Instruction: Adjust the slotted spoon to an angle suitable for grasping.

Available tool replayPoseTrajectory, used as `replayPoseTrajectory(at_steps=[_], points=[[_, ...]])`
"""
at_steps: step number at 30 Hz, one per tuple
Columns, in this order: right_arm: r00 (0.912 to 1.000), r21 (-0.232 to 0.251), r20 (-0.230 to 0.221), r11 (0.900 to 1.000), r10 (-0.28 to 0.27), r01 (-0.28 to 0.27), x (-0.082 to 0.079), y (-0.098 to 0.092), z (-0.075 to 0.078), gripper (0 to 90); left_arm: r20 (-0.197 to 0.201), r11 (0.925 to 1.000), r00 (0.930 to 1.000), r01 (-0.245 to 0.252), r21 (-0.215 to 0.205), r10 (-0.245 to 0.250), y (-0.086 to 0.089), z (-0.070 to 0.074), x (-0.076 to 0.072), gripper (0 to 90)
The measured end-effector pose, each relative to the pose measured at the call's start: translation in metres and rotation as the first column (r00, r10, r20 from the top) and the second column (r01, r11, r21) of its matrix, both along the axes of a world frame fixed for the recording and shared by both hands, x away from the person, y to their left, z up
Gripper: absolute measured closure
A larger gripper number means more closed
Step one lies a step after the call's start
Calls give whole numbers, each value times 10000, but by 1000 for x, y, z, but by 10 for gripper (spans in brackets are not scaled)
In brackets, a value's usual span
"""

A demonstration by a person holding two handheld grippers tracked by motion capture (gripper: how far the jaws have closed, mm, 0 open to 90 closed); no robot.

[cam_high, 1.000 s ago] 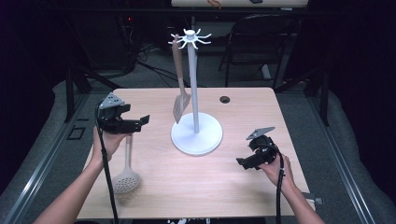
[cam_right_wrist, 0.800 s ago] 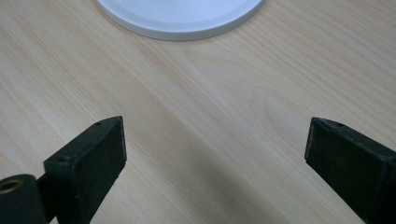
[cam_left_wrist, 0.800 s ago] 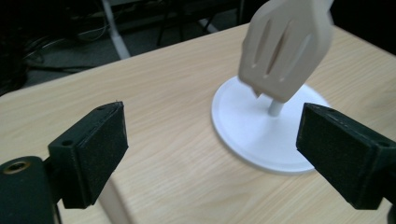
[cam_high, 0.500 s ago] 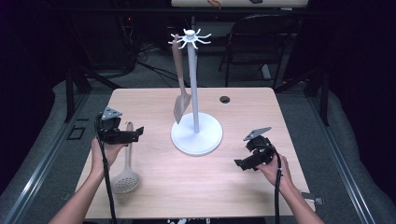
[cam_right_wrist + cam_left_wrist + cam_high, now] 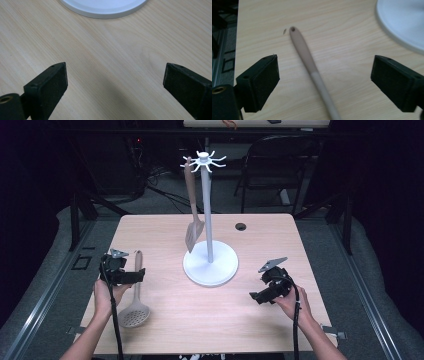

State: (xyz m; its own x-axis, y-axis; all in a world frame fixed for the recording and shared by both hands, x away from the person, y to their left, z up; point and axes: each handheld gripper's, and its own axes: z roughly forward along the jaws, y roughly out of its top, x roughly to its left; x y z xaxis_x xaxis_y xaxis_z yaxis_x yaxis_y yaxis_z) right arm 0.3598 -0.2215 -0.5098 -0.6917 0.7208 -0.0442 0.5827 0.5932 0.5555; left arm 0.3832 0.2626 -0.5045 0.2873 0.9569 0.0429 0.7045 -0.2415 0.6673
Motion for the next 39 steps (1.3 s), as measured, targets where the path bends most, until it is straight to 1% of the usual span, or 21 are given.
replayPoseTrajectory(at_steps=[1, 2, 3, 7, 8, 10, 12, 15, 16, 19, 20, 21, 23, 24, 26, 29, 32, 33, 34, 37, 39], points=[[10000, 13, 3, 10000, 14, -14, 0, 0, 0, 50, -231, 9999, 9997, -41, -145, 38, 2, -4, 1, 105], [10000, 6, 4, 10000, -22, 22, 0, 0, 1, 51, -393, 9998, 9992, -116, -166, 110, 3, -8, 3, 115], [10000, 73, -4, 10000, -51, 51, -1, -1, 0, 51, -544, 9999, 9984, -140, -63, 136, 3, -11, 4, 131], [10000, 66, 13, 10000, -63, 63, 0, -2, 0, 52, -1042, 9994, 9940, -337, -100, 324, 5, -21, 7, 192], [10000, 54, 10, 10000, -42, 41, 0, -2, 0, 54, -1191, 9995, 9924, -308, -24, 303, 5, -23, 8, 219], [10000, 62, 35, 10000, -73, 72, 0, -2, 0, 54, -1458, 9995, 9888, -319, -51, 308, 6, -28, 10, 258], [10000, 65, -33, 9999, -84, 85, -1, -3, 1, 55, -1832, 9995, 9828, -276, -122, 249, 7, -32, 12, 302], [9999, 159, -14, 9998, -109, 109, -1, -4, 0, 55, -2340, 10000, 9722, 59, -60, -71, 7, -39, 16, 371], [10000, 147, -7, 9999, -91, 91, -1, -4, 0, 56, -2507, 9999, 9680, 101, -119, -128, 7, -41, 17, 384], [10000, 122, -16, 9999, -71, 71, -1, -3, 1, 57, -2829, 9996, 9588, 213, -201, -261, 10, -46, 19, 483], [10000, 99, -9, 9999, -55, 55, -1, -3, 1, 57, -2874, 9995, 9574, 240, -180, -282, 11, -47, 20, 518], [10000, 108, 2, 9999, -27, 27, -1, -3, 1, 57, -2876, 9995, 9573, 291, -115, -311, 11, -48, 20, 531], [10000, 117, 24, 9999, -31, 31, -1, -3, 1, 58, -2951, 9991, 9545, 379, -205, -423, 11, -49, 21, 561], [10000, 125, 11, 9999, -45, 45, -1, -3, 1, 59, -2963, 9989, 9539, 447, -163, -475, 11, -49, 21, 575], [9999, 166, 19, 9998, -109, 109, -1, -4, 1, 63, -2943, 9987, 9544, 500, -53, -493, 9, -50, 21, 574], [10000, 87, 76, 10000, -35, 35, -2, -4, 3, 65, -3049, 9978, 9502, 655, -80, -649, 8, -51, 22, 604], [10000, 40, 83, 10000, 9, -9, -2, -3, 3, 65, -3025, 9974, 9509, 717, 70, -662, 7, -51, 22, 613], [10000, 158, 62, 9999, 6, -7, -3, -3, 3, 65, -3016, 9969, 9507, 779, 50, -728, 7, -51, 22, 613], [10000, 139, 72, 9999, -1, 0, -3, -3, 3, 67, -3034, 9965, 9494, 838, -48, -813, 7, -51, 23, 616], [10000, 130, 71, 9999, -3, 2, -3, -3, 4, 67, -3109, 9952, 9457, 976, -61, -946, 6, -50, 23, 625], [10000, 66, 86, 10000, -20, 19, -3, -3, 4, 67, -3184, 9934, 9417, 1146, -1, -1086, 5, -49, 24, 634]])
